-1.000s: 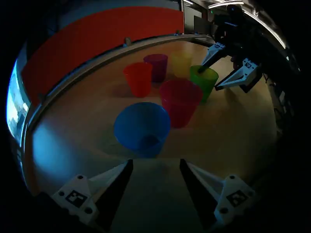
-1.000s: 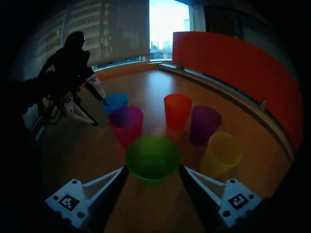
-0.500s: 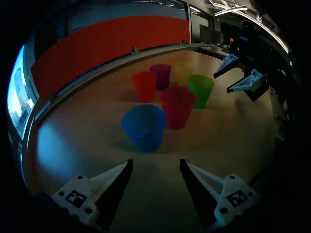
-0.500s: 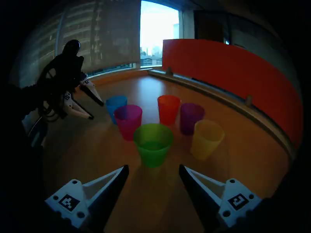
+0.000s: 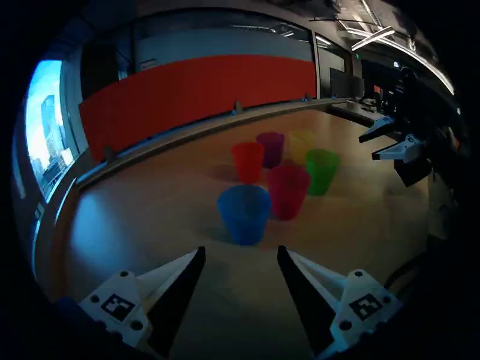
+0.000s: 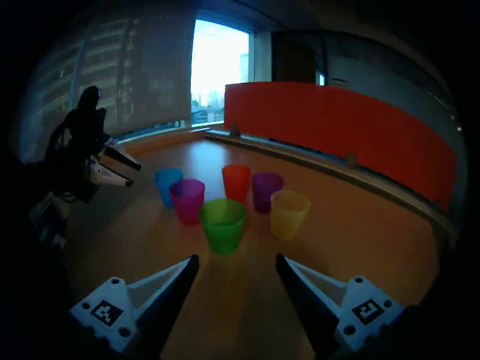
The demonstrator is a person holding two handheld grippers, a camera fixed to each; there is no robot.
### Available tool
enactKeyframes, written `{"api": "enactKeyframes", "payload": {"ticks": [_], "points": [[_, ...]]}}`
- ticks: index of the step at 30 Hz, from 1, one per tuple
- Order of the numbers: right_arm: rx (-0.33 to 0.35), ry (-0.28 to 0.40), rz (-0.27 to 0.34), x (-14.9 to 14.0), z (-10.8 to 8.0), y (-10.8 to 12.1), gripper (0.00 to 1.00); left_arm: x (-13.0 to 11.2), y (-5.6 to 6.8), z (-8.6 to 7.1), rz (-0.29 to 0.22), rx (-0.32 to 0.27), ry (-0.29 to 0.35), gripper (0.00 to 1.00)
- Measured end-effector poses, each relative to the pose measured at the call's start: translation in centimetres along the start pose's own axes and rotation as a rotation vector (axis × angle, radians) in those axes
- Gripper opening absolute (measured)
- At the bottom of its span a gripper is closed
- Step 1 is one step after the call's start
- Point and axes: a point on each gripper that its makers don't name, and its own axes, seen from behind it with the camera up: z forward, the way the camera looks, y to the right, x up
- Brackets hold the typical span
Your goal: Pour water
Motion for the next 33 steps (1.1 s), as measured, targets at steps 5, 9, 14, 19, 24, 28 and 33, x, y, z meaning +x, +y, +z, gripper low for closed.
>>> {"api": "enactKeyframes", "payload": {"ticks": [5, 9, 14, 19, 24, 28, 33], "points": [[-0.074, 0.055, 0.039, 0.4, -1.1, 1.0, 1.0, 1.0, -1.5, -1.1, -0.021, 0.091, 0.083, 0.89], [-0.13, 0.099, 0.064, 1.1, -2.0, 1.7, 1.0, 1.6, -2.3, -1.7, -0.037, 0.144, 0.137, 0.88], [-0.196, 0.153, 0.079, 2.4, -3.0, 2.6, 0.99, 2.5, -3.2, -2.5, -0.06, 0.202, 0.206, 0.89], [-0.297, 0.205, 0.088, 3.4, -3.9, 4.4, 0.99, 3.3, -4.4, -3.4, -0.106, 0.273, 0.273, 0.88], [-0.43, 0.26, 0.118, 4.0, -5.2, 7.0, 0.99, 4.4, -5.3, -4.2, -0.128, 0.343, 0.336, 0.88], [-0.534, 0.323, 0.132, 4.9, -6.8, 8.7, 0.99, 5.6, -5.7, -4.9, -0.14, 0.394, 0.389, 0.88], [-0.63, 0.403, 0.142, 6.2, -8.7, 10.1, 0.99, 7.0, -5.7, -5.4, -0.197, 0.418, 0.461, 0.88]]}}
